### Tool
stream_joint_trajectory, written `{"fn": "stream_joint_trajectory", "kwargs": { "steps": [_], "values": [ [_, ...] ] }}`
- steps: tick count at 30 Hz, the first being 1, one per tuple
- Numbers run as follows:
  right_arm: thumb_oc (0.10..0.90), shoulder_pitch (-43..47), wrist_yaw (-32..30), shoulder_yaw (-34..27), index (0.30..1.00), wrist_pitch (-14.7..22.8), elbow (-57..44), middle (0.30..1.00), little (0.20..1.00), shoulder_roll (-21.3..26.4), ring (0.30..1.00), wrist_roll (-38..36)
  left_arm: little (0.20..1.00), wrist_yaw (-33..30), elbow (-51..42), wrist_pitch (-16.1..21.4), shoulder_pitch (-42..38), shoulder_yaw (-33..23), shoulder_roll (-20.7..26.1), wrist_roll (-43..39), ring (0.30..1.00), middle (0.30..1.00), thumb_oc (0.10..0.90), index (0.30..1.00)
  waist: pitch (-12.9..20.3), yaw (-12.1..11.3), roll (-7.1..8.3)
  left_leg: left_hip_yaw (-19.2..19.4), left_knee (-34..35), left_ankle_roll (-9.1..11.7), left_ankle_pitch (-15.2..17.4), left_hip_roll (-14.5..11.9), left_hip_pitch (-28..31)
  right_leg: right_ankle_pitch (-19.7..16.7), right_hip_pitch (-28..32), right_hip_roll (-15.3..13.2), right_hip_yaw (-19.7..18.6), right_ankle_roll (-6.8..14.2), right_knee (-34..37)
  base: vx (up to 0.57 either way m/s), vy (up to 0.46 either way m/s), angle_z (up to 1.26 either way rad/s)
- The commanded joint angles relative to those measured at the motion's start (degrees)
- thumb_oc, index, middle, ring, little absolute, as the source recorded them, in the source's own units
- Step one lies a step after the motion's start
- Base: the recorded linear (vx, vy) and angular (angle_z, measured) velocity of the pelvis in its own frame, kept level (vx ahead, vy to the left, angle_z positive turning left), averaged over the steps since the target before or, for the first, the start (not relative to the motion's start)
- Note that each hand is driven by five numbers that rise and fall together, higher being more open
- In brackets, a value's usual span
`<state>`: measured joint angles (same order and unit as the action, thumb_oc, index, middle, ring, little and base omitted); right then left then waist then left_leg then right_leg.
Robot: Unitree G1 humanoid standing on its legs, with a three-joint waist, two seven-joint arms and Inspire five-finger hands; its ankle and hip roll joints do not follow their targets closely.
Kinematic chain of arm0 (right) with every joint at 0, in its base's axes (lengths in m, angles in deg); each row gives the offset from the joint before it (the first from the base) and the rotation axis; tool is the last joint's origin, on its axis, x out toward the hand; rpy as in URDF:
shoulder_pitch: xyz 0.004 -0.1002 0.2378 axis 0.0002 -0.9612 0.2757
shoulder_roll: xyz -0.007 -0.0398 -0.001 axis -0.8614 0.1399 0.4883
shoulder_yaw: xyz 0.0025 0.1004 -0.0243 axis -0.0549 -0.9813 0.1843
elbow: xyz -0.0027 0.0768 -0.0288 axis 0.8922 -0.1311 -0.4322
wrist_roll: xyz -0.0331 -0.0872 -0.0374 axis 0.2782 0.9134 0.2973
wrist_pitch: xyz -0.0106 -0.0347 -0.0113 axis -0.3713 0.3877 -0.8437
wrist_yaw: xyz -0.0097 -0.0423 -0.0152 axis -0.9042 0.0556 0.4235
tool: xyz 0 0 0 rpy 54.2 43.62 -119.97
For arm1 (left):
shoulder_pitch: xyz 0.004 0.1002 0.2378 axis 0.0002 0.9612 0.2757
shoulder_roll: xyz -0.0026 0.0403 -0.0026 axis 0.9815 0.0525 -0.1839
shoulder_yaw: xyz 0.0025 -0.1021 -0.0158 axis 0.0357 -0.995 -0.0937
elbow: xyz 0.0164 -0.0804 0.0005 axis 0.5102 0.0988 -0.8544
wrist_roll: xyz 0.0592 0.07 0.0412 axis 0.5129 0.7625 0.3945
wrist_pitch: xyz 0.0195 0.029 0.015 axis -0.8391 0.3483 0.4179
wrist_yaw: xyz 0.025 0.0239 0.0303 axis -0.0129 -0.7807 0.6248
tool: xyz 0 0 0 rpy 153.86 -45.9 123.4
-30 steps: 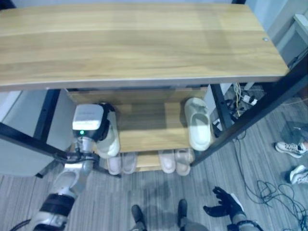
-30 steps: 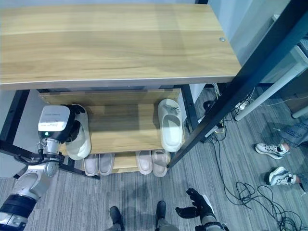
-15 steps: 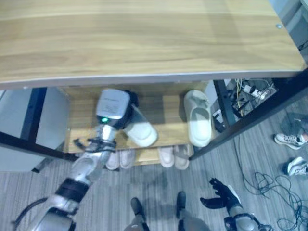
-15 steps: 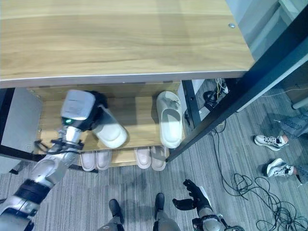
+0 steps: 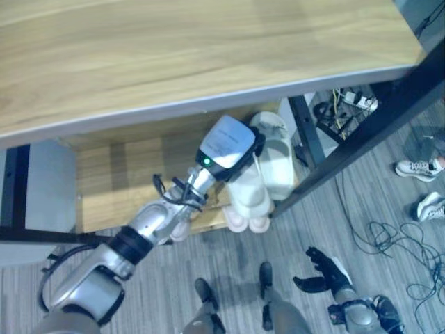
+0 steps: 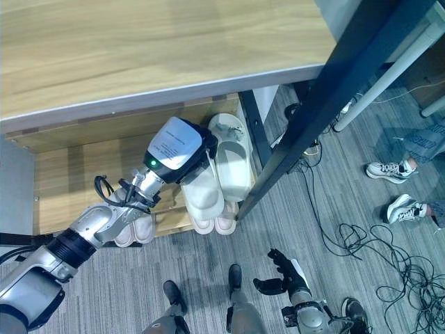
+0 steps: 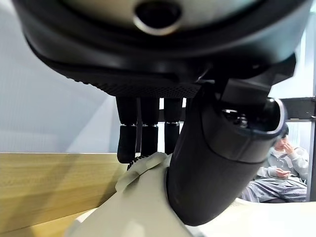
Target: Arrange the slippers neatly on the shoe rack.
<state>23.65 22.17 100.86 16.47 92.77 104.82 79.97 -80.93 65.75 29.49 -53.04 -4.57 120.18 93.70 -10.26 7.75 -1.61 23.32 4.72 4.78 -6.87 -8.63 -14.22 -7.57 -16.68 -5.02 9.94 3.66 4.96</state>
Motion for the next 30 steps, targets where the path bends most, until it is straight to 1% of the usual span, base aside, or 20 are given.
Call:
{"fn": "stream_joint_trajectory", "kwargs": {
  "steps": [1,5,7,13,19,20,21,22,23,24,27,30],
  "values": [
    [0.800,-3.2,-1.8,-3.3,0.900,3.8,-5.9,0.900,0.900,3.8,0.900,0.4,0.300,-2.6,1.2,-1.3,-7.3,-1.3,-1.5,0.6,0.300,0.300,0.400,0.300,3.4,0.6,-0.19,-3.9,0.3,2.9,1.8,-1.8,-0.9,2.9,-1.1,-6.1,2.9,7.9,0.0,0.00,0.000,0.00],
    [0.800,-3.8,-1.8,-3.8,0.900,3.9,-5.8,0.900,0.900,3.6,0.900,0.5,0.300,-3.1,-2.5,-1.0,-6.9,-3.5,0.2,0.9,0.300,0.300,0.400,0.300,3.6,0.3,-0.12,-4.5,0.3,2.9,1.9,-1.6,-1.2,3.0,-0.9,-6.2,3.5,7.9,0.0,0.00,0.000,0.00],
    [0.800,-3.8,-1.7,-3.6,0.900,3.9,-5.9,0.900,0.900,3.6,0.900,0.5,0.300,-3.3,-2.8,-0.9,-7.1,-3.6,0.7,1.1,0.300,0.300,0.400,0.300,3.7,0.3,-0.10,-4.6,0.3,2.9,1.9,-1.6,-1.2,3.1,-0.8,-6.3,3.6,7.9,0.0,0.00,0.000,0.00],
    [0.800,-3.6,-0.9,-2.0,0.900,3.7,-7.0,0.900,0.900,3.7,0.900,0.8,0.300,-3.7,-0.5,-2.2,-10.9,-2.3,3.3,1.6,0.300,0.300,0.400,0.300,4.1,0.4,0.62,-5.1,0.3,2.8,2.0,-1.4,-1.5,2.8,-0.7,-6.4,4.1,8.1,0.0,0.00,0.000,0.00],
    [0.800,-3.2,-0.7,-1.4,0.900,3.4,-6.6,0.900,0.900,3.6,0.900,1.0,0.300,-4.0,0.5,-2.6,-12.3,-1.4,3.1,2.1,0.300,0.300,0.400,0.300,4.0,0.7,1.43,-5.1,0.3,2.7,2.0,-1.3,-1.7,2.7,-0.8,-6.3,4.1,8.1,0.0,0.00,0.005,0.03],
    [0.800,-3.1,-0.7,-1.3,0.900,3.4,-6.5,0.900,0.900,3.6,0.900,1.0,0.300,-4.1,1.2,-2.7,-12.7,-0.9,3.0,2.3,0.300,0.300,0.400,0.300,4.0,0.8,1.60,-5.1,0.3,2.6,2.1,-1.3,-1.7,2.7,-0.9,-6.3,4.0,8.2,0.0,0.00,0.012,0.05],
    [0.800,-2.4,-1.0,-1.0,0.900,3.4,-6.5,0.900,0.900,4.0,0.900,1.1,0.300,-3.9,3.1,-3.6,-15.1,0.9,2.7,2.8,0.300,0.300,0.400,0.300,3.8,1.1,1.94,-5.0,0.3,2.6,2.0,-1.3,-2.0,2.5,-1.3,-6.3,3.9,8.3,0.0,0.00,0.012,0.05],
    [0.800,-2.3,-1.1,-1.0,0.900,3.4,-6.5,0.900,0.900,3.9,0.900,1.1,0.300,-4.0,3.4,-3.7,-15.4,1.1,2.6,2.8,0.300,0.300,0.400,0.300,3.7,1.0,2.00,-5.0,0.3,2.6,2.0,-1.3,-2.1,2.5,-1.3,-6.3,3.9,8.3,0.0,-0.01,0.017,0.05],
    [0.800,-2.0,-1.3,-1.0,0.900,3.4,-6.7,0.900,0.900,4.2,0.900,1.2,0.300,-3.9,3.8,-4.3,-16.3,1.5,2.0,3.6,0.300,0.300,0.400,0.300,3.4,1.2,2.28,-5.1,0.3,2.6,1.9,-1.3,-2.4,2.3,-1.6,-6.2,3.9,8.4,0.0,-0.01,0.029,0.05],
    [0.800,-1.9,-1.5,-1.0,0.900,3.4,-7.0,0.900,0.900,4.7,0.900,1.4,0.300,-3.5,5.0,-4.8,-18.6,3.1,1.1,4.7,0.300,0.300,0.400,0.300,3.3,1.3,2.72,-5.1,0.3,2.6,1.8,-1.3,-3.1,2.1,-2.4,-6.1,3.7,8.6,0.0,-0.01,0.029,0.05],
    [0.800,-2.2,-1.5,-0.5,0.900,3.5,-7.1,0.900,0.900,5.5,0.900,2.2,0.300,-3.6,7.4,-5.7,-21.4,4.9,0.3,5.4,0.300,0.300,0.400,0.300,3.4,1.6,3.58,-4.9,0.3,2.7,1.7,-1.7,-3.8,2.1,-3.2,-6.1,3.5,8.7,0.0,0.01,0.014,0.00],
    [0.800,-2.4,-1.5,-0.4,0.900,3.4,-6.5,0.900,0.900,6.3,0.900,2.6,0.300,-3.7,8.8,-6.2,-23.9,6.4,0.3,5.8,0.300,0.300,0.400,0.300,3.2,1.8,4.00,-5.0,0.3,2.7,2.1,-1.7,-3.9,2.4,-3.1,-6.1,3.6,8.8,0.0,0.02,0.007,-0.07]
  ]
}}
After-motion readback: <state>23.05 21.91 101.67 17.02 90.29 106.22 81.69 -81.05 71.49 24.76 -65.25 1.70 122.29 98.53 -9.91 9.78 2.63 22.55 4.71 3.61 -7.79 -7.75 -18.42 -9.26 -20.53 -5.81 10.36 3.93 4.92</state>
